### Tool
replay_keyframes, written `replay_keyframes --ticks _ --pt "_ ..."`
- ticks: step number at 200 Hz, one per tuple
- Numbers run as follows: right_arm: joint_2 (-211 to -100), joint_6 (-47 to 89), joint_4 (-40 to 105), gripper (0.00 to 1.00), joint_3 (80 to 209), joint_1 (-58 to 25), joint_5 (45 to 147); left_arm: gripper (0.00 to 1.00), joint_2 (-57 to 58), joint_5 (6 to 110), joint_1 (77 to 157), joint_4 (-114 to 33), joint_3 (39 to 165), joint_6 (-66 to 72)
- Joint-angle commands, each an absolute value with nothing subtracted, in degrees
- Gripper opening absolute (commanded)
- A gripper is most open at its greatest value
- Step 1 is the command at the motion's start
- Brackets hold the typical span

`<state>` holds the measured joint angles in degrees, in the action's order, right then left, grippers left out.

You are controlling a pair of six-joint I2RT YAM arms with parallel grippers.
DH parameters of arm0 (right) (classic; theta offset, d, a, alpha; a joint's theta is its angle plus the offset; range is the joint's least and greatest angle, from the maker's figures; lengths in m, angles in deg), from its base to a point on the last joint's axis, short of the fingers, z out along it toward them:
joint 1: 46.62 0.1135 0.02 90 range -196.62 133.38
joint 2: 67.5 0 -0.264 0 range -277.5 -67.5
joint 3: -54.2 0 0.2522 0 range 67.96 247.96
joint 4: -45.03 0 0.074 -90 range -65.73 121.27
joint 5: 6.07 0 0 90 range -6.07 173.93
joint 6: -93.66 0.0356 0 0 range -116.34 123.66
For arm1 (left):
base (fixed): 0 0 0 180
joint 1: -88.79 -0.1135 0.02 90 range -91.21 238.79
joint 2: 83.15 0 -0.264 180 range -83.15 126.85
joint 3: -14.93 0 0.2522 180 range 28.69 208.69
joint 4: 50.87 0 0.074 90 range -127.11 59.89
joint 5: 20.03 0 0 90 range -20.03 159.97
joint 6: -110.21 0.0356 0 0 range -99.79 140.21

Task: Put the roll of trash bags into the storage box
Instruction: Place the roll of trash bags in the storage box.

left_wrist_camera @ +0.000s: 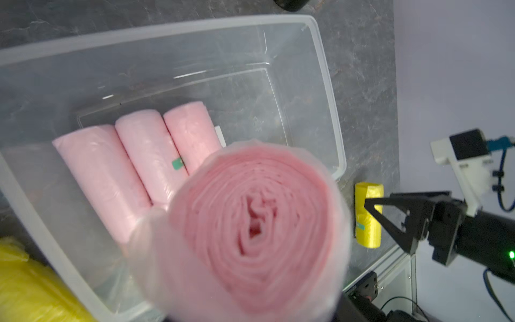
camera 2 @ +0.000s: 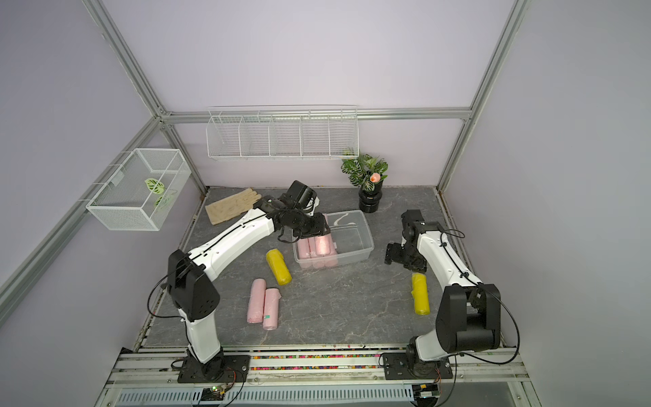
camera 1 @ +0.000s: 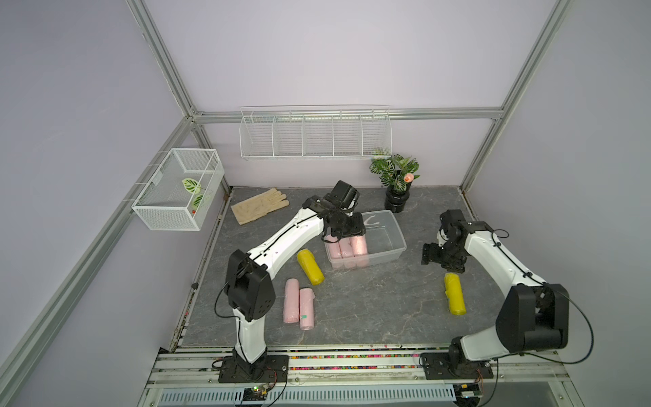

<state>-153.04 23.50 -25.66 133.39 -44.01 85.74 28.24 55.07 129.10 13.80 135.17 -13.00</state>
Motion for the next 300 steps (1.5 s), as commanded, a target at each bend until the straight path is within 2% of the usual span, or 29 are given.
replay_keyframes --ticks 1,69,213,300 --pt "-151.53 22.99 -26.23 0.90 133.49 -43.78 86.13 0.47 33.71 51.42 127.35 13.40 141.28 -11.25" --pt "-151.53 23.00 -26.47 0.90 133.42 -43.79 86.22 0.47 49.18 46.30 126.05 13.82 157.38 -13.90" --pt "-151.79 22.95 -26.21 0.91 133.18 -43.73 86.48 0.47 56.17 39.33 126.49 8.29 156.84 -19.24" --pt "-151.75 22.87 -26.03 0.90 133.04 -43.78 86.66 0.49 58.25 39.78 126.76 8.74 156.05 -19.38"
